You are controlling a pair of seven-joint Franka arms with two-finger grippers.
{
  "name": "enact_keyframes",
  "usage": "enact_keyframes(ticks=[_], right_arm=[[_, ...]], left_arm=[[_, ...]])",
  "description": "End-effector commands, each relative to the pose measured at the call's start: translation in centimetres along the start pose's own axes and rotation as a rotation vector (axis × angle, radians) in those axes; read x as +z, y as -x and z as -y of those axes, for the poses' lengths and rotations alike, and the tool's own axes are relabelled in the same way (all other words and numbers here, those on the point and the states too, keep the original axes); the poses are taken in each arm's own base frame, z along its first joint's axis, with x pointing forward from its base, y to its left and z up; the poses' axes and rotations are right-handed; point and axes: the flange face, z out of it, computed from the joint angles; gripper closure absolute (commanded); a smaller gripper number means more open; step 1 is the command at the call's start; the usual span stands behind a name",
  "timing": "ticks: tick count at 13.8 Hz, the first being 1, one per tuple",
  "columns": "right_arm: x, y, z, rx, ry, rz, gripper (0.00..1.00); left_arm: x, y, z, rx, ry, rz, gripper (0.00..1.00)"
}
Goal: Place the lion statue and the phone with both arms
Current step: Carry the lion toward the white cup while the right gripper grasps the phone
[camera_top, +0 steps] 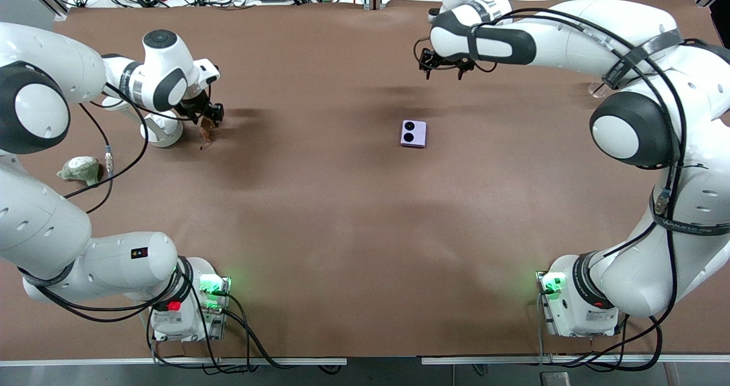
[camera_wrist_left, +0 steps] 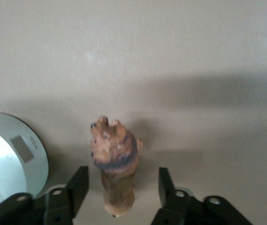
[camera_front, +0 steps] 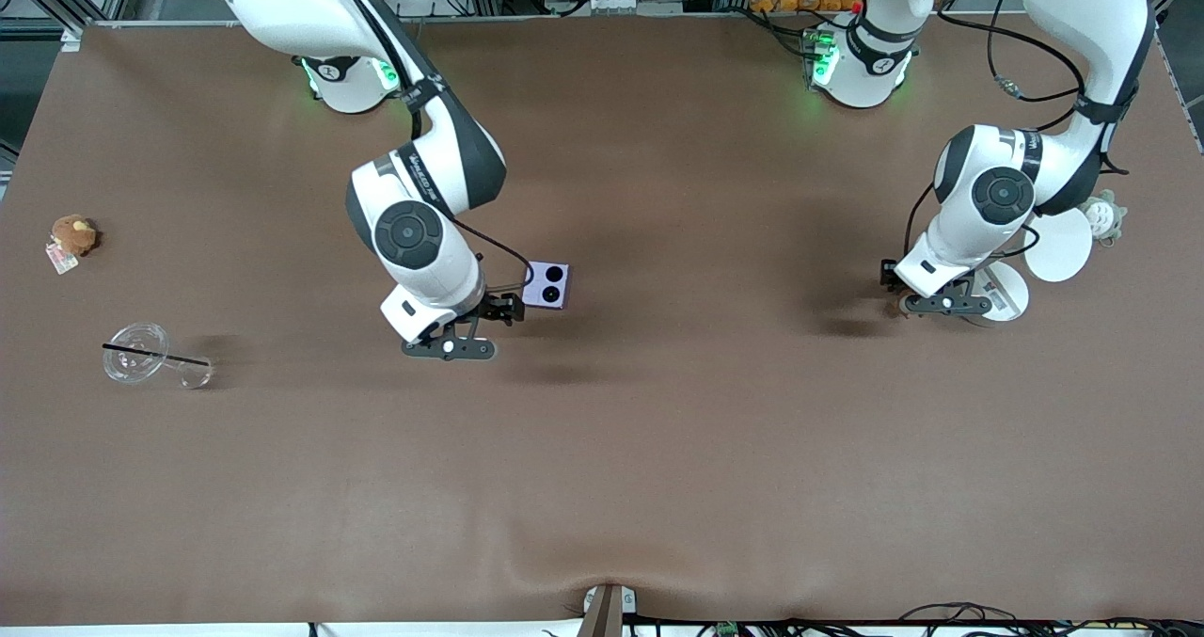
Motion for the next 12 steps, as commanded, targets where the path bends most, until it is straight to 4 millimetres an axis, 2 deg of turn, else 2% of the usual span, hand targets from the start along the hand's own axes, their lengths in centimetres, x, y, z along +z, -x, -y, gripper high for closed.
enact_keyframes(ticks=[1,2,3,6,8,12], right_arm=[[2.6,0.7,2.1,0.007,0.009,-0.012,0.00],[3.1,0.9,2.4,0.042,0.011,-0.009,0.00],[4.0,2.0,3.2,0.094,0.011,0.012,0.00],[7.2,4.5,5.4,0.174,0.045,0.050,0.00],[8.2,4.8,5.7,0.167,0.055,0.058,0.00],[10.0,6.1,7.3,0.126,0.062,0.057,0.00]], left_arm=[[-3.8,-3.0,-1.1,0.028,-0.035,-0.020,0.00],[-5.6,-4.8,-1.6,0.027,-0.043,-0.004,0.00],[-7.8,-6.5,-2.3,0.033,-0.052,-0.003,0.00],[-13.3,-10.6,-2.5,0.009,-0.046,-0.048,0.00],[-16.9,-12.2,-2.8,-0.058,0.032,-0.066,0.00],[-24.6,-14.6,-1.1,-0.138,0.083,-0.032,0.00]])
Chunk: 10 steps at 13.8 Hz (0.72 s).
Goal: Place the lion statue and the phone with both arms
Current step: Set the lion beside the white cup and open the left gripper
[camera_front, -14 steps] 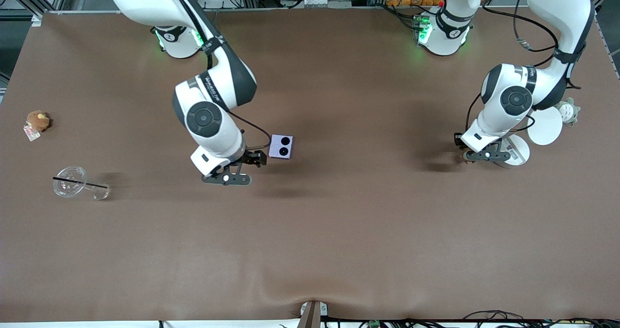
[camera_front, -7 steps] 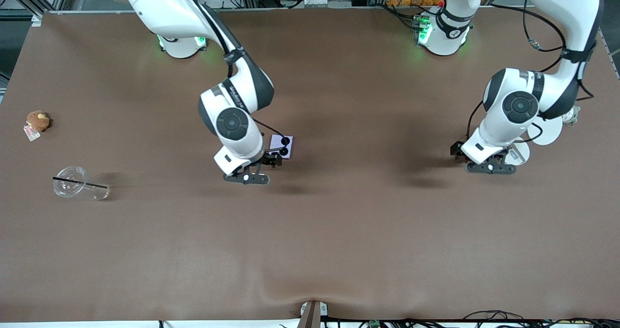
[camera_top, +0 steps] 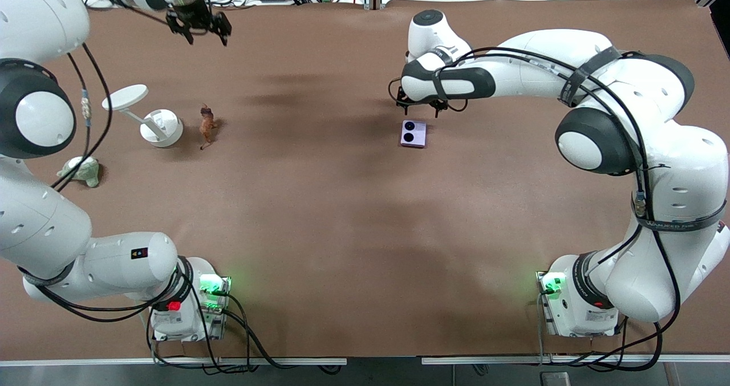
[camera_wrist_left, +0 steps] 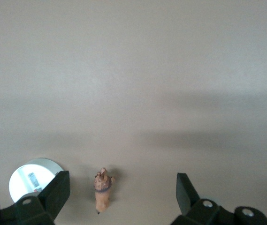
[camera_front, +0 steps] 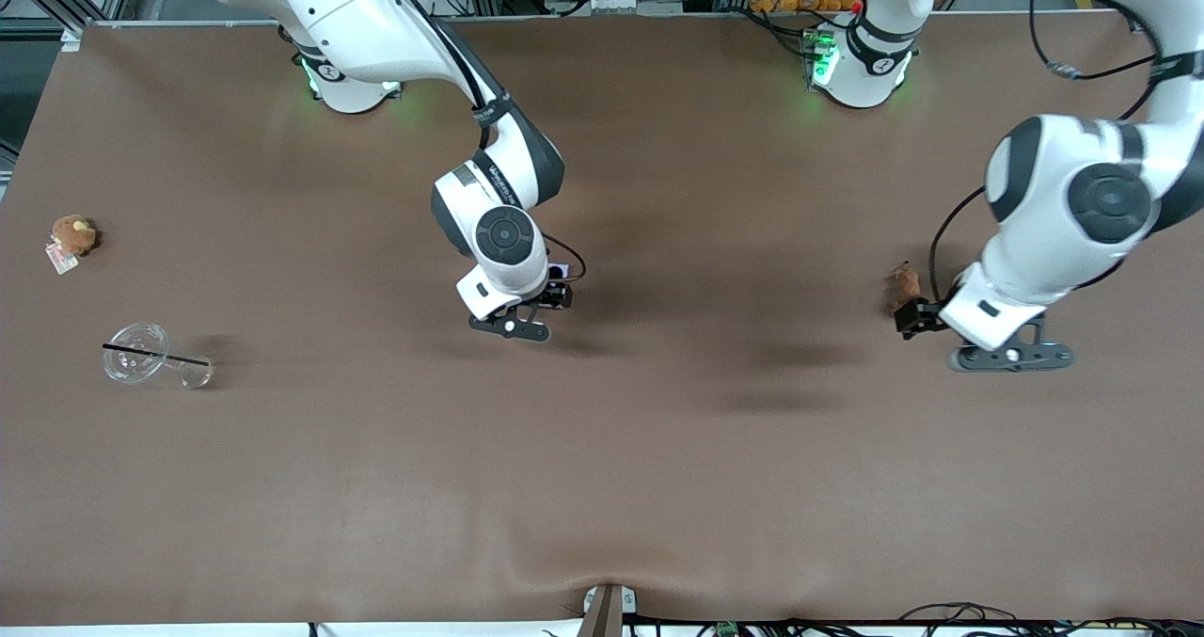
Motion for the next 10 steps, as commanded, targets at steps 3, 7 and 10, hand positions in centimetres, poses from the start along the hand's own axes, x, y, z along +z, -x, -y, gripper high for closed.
enact_keyframes(ticks=[3,7,10], right_arm=[[1.2,1.1,1.4,-0.023,-0.010,-0.019,0.00],[1.9,1.5,1.5,-0.041,0.009,-0.021,0.00],[2.4,1.6,1.3,-0.042,0.016,-0.017,0.00]], left_arm=[[-6.9,-2.6,1.7,-0.065,0.056,-0.035,0.00],[-14.7,0.9,-0.3,-0.043,0.011,-0.019,0.00],[-17.7,2.4,2.9,-0.066,0.076,0.021,0.00]])
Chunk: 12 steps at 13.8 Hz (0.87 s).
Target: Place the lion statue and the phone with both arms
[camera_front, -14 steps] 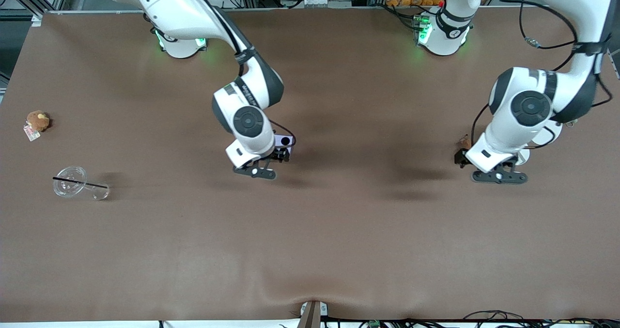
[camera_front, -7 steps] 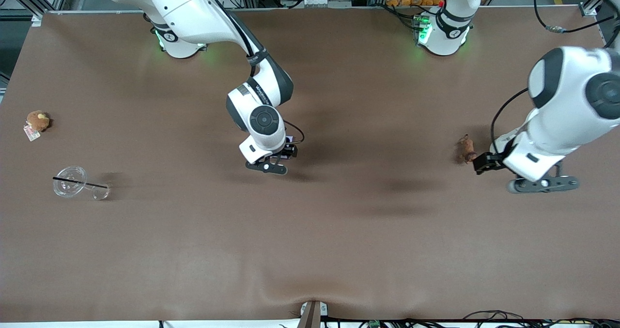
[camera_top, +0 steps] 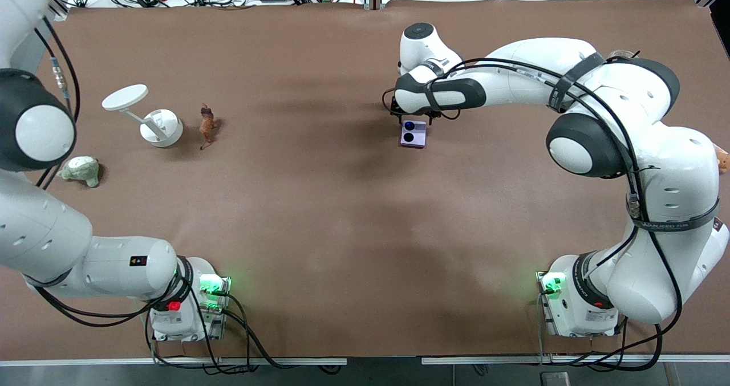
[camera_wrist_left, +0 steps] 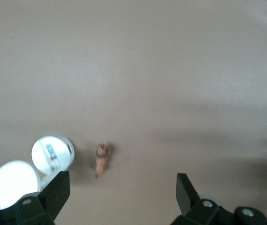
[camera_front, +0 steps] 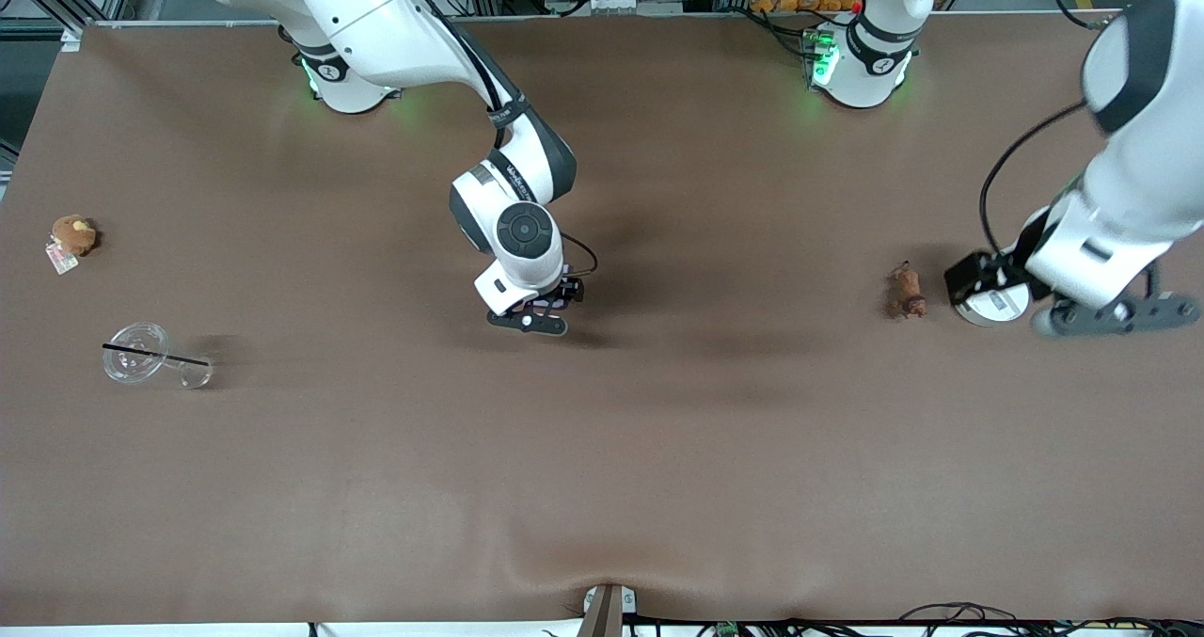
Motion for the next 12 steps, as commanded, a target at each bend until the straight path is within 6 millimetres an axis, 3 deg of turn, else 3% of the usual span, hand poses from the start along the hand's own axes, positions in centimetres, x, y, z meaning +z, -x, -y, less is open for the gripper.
enact_keyframes(ticks=[1,3,8,12], right_arm=[[0.6,0.2,0.0,-0.009,0.007,-0.012,0.00],[1.6,0.7,0.3,-0.018,-0.006,-0.027,0.00],[2.6,1.0,0.0,-0.017,-0.022,-0.043,0.00],[2.7,1.1,0.1,-0.021,-0.021,-0.044,0.00]], left_arm=[[-3.0,1.5,3.5,0.033,0.025,0.016,0.00],[-4.7,2.9,5.3,0.045,0.024,0.041,0.00],[-8.1,8.3,6.7,0.037,0.015,0.102,0.00],[-7.4,6.7,7.7,0.072,0.021,0.073,0.00]])
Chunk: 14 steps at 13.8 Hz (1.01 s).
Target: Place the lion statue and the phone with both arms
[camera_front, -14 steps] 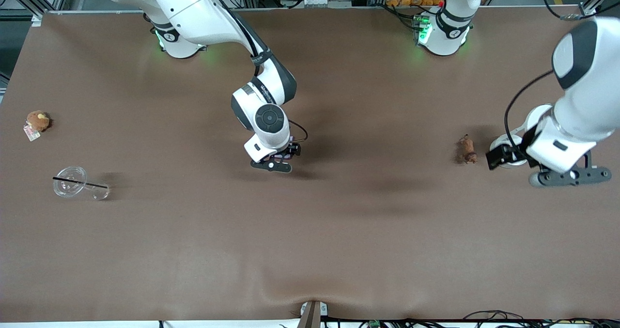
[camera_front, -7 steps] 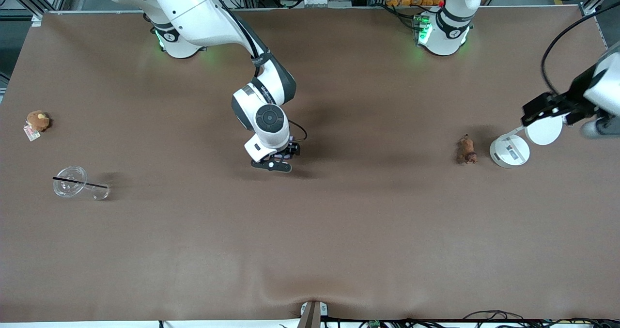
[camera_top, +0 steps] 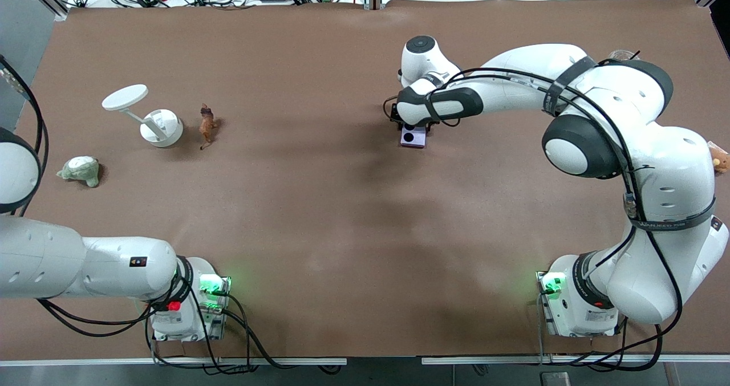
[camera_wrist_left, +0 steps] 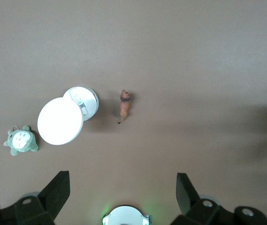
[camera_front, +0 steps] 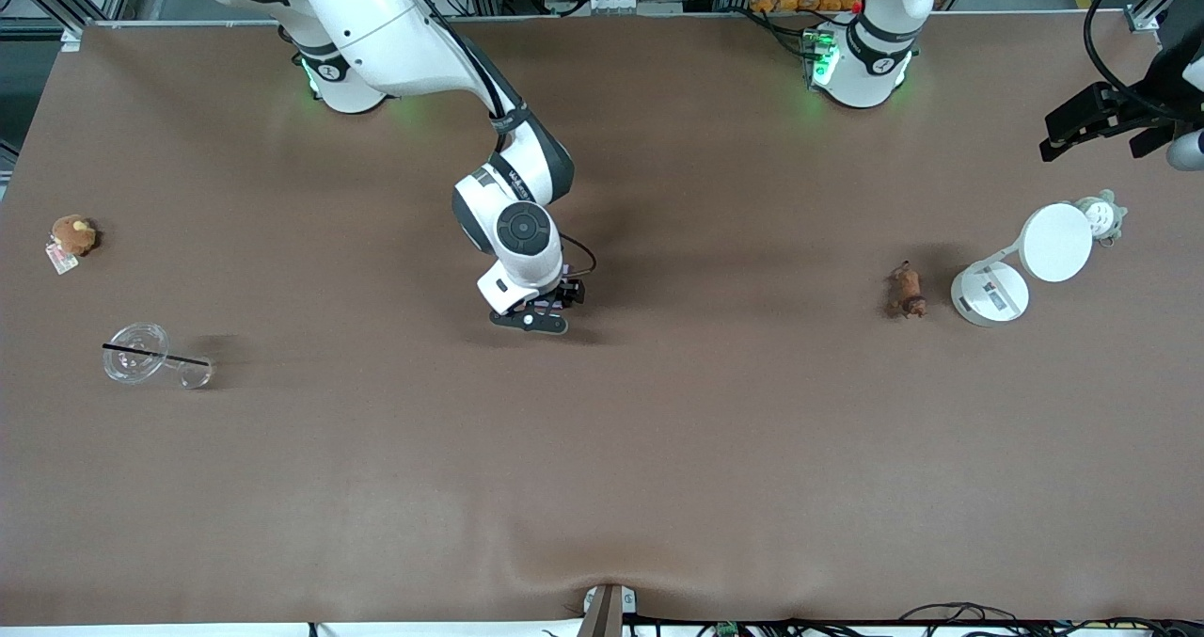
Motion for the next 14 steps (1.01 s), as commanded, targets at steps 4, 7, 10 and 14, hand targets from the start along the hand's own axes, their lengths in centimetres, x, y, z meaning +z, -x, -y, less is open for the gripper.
enact_keyframes(ticks=[4,7,10,14], right_arm=[[0.1,0.5,0.1,-0.013,0.005,-0.011,0.00],[0.0,0.4,0.3,-0.014,-0.008,-0.024,0.00],[-0.1,0.4,0.3,-0.042,-0.011,-0.027,0.00],[2.0,0.9,-1.0,-0.048,-0.048,-0.067,0.00]], left_arm=[[1.6,-1.6,1.9,0.047,0.039,-0.011,0.00],[1.6,-1.6,2.0,0.032,0.037,-0.009,0.00],[1.5,-1.5,1.9,0.030,0.025,-0.012,0.00],[1.7,-1.7,1.7,0.030,0.025,-0.008,0.00]])
